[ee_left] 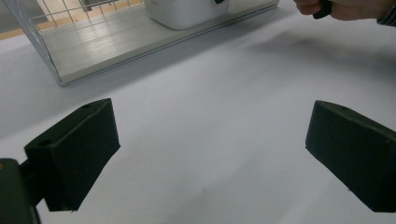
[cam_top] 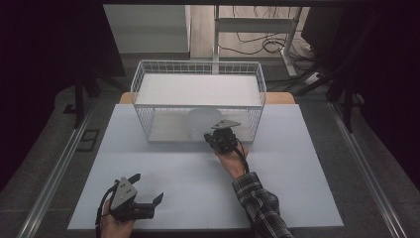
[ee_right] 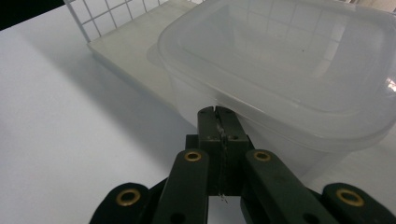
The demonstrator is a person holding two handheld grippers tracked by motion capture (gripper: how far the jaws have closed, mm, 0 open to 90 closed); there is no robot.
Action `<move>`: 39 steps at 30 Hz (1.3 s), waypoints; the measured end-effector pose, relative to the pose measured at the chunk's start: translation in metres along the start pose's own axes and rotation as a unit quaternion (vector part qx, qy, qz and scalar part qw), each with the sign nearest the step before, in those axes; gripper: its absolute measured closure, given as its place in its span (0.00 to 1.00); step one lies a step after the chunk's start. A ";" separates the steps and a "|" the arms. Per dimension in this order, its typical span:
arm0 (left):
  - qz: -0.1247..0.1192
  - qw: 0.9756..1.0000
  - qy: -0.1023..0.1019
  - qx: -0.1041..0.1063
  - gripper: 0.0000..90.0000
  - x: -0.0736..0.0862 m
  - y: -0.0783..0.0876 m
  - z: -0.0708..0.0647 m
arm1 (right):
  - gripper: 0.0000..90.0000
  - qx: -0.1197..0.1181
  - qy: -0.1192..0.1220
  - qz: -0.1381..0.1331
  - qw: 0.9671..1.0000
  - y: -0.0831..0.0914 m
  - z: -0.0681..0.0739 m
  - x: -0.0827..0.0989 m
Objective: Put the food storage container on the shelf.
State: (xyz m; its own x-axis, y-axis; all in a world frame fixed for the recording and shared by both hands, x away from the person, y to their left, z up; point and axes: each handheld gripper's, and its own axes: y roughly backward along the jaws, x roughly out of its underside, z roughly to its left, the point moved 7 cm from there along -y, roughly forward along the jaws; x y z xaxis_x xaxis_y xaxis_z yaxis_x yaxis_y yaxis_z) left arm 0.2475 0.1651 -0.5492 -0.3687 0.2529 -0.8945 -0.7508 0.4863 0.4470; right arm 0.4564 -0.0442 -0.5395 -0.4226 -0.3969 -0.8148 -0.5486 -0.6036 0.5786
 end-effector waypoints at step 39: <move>0.014 1.000 0.007 0.015 0.02 0.002 -0.002 -0.002 | 0.64 -0.016 -0.003 0.002 1.000 -0.005 0.005 -0.012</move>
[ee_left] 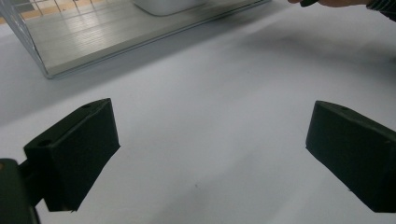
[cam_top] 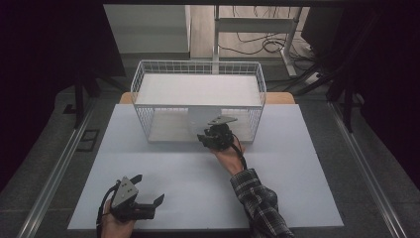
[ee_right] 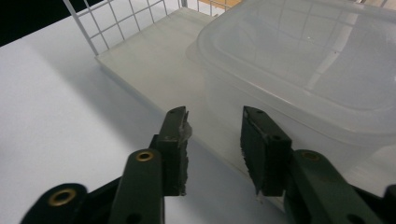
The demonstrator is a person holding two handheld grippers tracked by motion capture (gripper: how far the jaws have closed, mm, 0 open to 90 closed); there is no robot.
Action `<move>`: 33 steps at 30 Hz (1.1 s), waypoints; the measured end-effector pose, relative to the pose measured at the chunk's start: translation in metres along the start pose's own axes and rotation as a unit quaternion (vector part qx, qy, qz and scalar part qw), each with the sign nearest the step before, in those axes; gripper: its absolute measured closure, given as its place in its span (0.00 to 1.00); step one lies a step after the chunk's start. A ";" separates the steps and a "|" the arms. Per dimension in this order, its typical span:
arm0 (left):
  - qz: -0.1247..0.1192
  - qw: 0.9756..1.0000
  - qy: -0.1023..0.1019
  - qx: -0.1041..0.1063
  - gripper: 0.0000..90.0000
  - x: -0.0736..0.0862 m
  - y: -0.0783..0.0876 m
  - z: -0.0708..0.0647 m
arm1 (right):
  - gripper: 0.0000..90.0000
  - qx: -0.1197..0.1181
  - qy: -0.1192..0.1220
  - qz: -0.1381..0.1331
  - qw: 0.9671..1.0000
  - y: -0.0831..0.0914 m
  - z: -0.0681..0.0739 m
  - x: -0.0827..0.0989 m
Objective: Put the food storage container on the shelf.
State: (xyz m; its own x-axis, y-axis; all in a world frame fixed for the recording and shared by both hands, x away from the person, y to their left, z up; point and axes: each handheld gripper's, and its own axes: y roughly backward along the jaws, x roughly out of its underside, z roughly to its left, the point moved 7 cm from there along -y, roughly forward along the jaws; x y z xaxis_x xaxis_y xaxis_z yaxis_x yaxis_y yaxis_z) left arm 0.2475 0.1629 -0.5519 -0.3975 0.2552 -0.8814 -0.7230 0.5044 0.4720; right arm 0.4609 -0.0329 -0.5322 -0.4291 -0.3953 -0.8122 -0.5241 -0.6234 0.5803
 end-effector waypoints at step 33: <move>0.005 0.999 0.014 0.045 0.02 0.004 -0.005 -0.002 | 0.15 -0.023 0.004 0.001 1.000 0.064 0.021 0.030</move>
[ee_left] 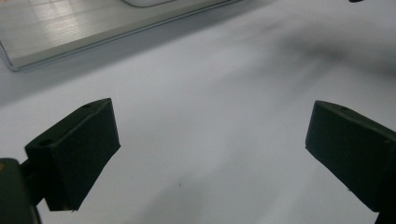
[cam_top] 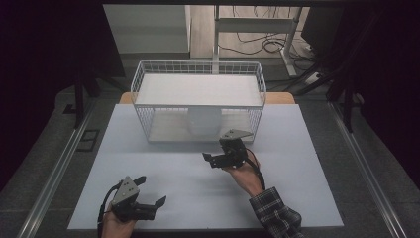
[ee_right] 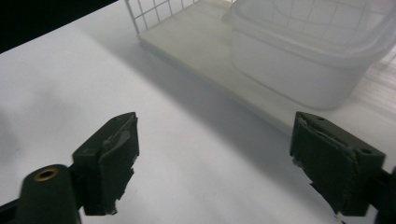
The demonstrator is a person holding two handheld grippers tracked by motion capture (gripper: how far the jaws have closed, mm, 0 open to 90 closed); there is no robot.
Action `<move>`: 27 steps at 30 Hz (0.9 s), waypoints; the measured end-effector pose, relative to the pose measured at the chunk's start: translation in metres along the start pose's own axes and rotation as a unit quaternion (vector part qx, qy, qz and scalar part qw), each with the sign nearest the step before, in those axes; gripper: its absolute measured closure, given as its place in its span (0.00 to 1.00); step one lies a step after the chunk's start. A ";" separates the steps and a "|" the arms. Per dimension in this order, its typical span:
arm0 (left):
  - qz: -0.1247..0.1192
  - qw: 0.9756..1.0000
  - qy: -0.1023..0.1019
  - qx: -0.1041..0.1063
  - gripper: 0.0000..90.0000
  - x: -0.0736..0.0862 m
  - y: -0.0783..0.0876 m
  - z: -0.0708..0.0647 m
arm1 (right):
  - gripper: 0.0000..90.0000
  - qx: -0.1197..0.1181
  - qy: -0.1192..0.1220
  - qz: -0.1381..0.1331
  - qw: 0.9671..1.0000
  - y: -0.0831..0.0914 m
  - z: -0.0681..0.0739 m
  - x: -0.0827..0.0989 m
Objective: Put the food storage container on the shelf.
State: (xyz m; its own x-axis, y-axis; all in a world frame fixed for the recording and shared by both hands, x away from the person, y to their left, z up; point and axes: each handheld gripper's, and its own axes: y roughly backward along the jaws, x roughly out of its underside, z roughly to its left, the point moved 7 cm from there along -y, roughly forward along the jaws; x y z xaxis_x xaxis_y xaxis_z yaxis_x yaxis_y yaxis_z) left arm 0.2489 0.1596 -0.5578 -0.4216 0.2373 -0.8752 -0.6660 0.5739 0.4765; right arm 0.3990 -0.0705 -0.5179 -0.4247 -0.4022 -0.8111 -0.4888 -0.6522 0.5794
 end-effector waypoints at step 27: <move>0.015 0.999 -0.016 -0.024 0.02 0.002 0.015 0.009 | 0.01 0.023 0.003 -0.008 1.000 0.085 0.007 0.045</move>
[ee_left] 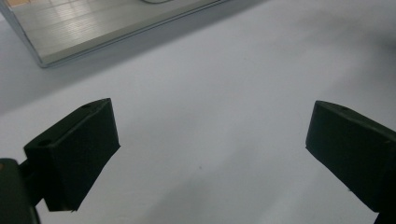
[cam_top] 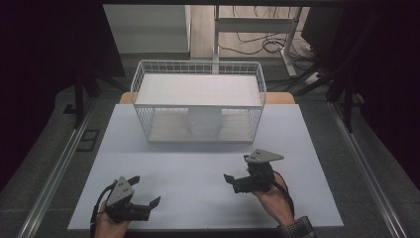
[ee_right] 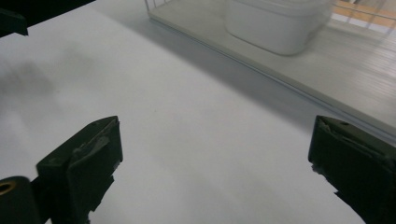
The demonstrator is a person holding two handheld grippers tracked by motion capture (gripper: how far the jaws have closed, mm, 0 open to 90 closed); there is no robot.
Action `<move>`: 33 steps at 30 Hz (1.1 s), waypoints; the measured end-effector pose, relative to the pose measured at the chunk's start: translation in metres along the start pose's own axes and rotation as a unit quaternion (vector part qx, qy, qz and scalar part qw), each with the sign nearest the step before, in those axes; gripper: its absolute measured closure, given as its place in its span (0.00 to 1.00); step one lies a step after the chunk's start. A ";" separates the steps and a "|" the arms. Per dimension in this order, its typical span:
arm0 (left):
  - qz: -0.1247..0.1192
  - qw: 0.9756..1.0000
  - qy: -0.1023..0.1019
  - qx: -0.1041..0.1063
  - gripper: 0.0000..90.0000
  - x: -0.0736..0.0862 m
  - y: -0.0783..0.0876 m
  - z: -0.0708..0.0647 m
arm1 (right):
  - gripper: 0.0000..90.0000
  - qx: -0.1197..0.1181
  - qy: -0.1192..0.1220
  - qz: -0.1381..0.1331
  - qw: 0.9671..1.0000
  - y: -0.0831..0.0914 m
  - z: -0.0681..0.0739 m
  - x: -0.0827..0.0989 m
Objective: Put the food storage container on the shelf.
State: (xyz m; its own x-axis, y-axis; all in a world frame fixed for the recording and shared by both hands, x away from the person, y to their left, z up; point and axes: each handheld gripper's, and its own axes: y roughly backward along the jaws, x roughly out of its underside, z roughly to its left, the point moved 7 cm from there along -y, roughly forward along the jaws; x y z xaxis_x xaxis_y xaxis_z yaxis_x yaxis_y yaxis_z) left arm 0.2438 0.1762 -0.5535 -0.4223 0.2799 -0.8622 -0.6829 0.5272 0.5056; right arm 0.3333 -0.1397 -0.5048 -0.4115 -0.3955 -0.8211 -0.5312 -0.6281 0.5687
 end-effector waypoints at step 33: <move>0.025 0.999 0.018 -0.012 0.00 0.019 0.010 0.015 | 0.00 0.065 -0.026 0.061 0.996 0.054 -0.017 0.097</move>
State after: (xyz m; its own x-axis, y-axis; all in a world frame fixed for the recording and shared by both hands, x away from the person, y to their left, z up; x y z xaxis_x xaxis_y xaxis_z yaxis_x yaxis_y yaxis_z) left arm 0.2375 0.1985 -0.5650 -0.4764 0.2767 -0.8346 -0.6751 0.4931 0.5488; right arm 0.2769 -0.2232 -0.5551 -0.5150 -0.4255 -0.7441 -0.5648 -0.4845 0.6680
